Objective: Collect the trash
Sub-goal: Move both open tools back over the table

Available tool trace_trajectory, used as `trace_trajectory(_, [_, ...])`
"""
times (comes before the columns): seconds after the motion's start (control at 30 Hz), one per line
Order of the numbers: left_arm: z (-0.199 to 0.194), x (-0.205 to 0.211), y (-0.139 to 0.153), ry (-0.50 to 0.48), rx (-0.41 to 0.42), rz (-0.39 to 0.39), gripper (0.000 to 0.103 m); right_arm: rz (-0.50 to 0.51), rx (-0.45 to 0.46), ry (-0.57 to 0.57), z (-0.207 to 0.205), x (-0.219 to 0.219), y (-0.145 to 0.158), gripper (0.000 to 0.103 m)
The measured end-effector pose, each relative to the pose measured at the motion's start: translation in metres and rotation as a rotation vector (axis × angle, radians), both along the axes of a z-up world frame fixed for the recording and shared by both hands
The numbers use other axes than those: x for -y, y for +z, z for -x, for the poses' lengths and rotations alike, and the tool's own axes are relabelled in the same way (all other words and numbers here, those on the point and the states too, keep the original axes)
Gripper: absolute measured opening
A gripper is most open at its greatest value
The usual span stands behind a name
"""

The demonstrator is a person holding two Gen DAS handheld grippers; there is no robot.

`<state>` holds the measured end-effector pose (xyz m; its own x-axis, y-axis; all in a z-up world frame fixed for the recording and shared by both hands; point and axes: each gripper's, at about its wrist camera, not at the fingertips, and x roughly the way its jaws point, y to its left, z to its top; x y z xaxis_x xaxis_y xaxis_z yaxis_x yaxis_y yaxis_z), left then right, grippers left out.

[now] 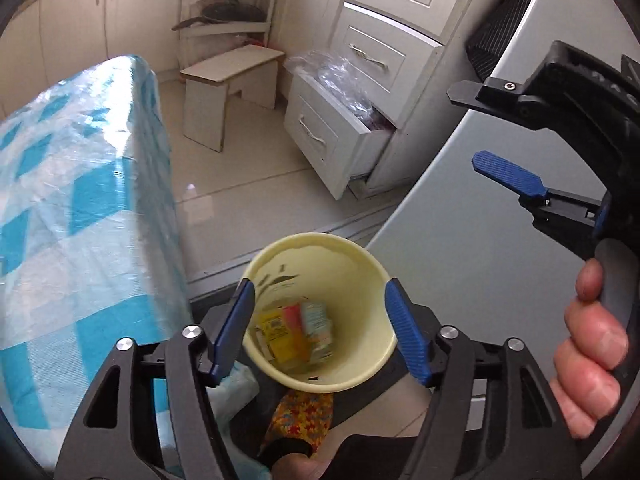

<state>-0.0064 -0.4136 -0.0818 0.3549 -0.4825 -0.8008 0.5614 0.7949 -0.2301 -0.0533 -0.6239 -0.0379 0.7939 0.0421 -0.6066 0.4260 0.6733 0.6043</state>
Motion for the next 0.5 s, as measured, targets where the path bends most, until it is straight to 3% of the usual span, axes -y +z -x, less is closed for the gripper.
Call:
trace_trajectory(0.2, [0.022,-0.044,0.041,0.054,0.144,-0.027,0.085,0.115,0.035,0.004,0.0,-0.016,0.019,0.069])
trace_trajectory(0.5, [0.035,-0.124,0.085,0.179,0.249,-0.027,0.089,0.287,0.081,0.029,-0.016,-0.055,0.042,0.078])
